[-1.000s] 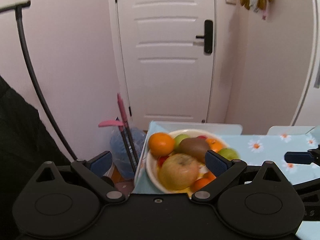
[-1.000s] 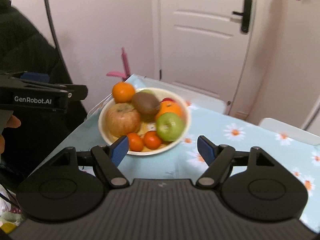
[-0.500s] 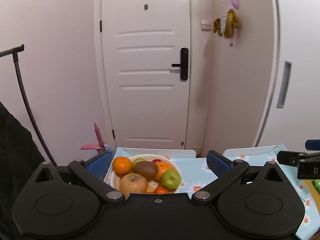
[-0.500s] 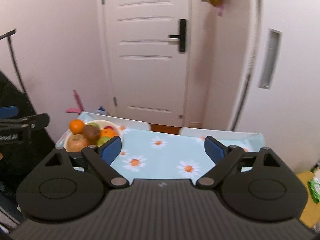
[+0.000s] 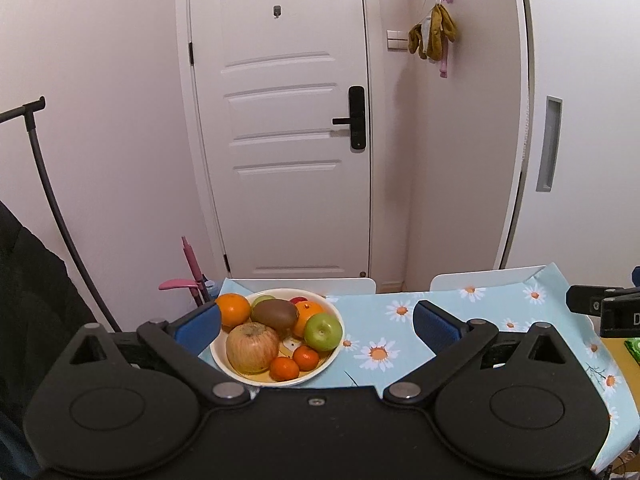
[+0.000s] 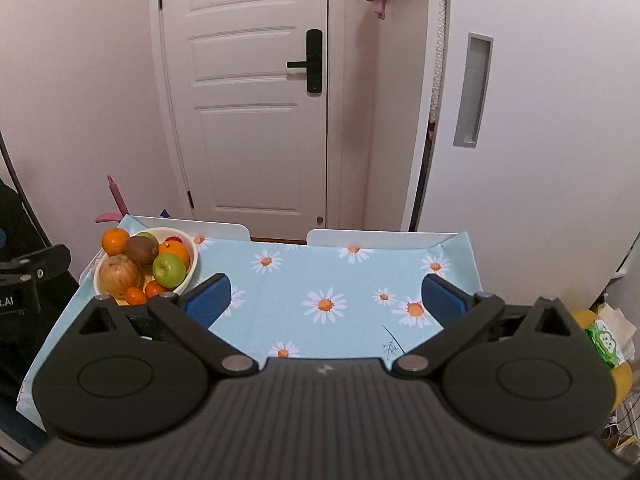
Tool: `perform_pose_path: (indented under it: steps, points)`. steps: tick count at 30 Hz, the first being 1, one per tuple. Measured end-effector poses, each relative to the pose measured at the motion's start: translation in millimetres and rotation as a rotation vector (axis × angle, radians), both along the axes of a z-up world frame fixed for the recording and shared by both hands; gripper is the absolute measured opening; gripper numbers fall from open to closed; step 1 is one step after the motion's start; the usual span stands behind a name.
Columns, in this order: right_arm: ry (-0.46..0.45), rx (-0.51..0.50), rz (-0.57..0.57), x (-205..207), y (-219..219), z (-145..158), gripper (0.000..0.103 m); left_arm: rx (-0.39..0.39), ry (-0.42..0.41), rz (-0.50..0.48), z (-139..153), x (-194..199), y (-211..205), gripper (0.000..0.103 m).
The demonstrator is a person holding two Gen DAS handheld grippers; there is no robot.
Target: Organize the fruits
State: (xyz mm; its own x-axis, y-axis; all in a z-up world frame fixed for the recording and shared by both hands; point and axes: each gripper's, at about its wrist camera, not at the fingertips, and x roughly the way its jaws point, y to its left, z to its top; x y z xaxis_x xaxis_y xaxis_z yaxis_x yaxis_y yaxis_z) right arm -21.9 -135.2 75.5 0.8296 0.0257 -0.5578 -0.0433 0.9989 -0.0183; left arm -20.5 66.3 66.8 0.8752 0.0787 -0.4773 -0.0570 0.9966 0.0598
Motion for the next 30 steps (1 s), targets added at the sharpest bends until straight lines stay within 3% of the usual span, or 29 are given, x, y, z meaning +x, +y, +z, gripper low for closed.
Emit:
perform_pose_path:
  steps: [30]
  points:
    - [0.019,0.011,-0.023,-0.4,-2.1,0.7,0.103,0.005,0.004,-0.011,0.5,1.7,-0.2,0.103]
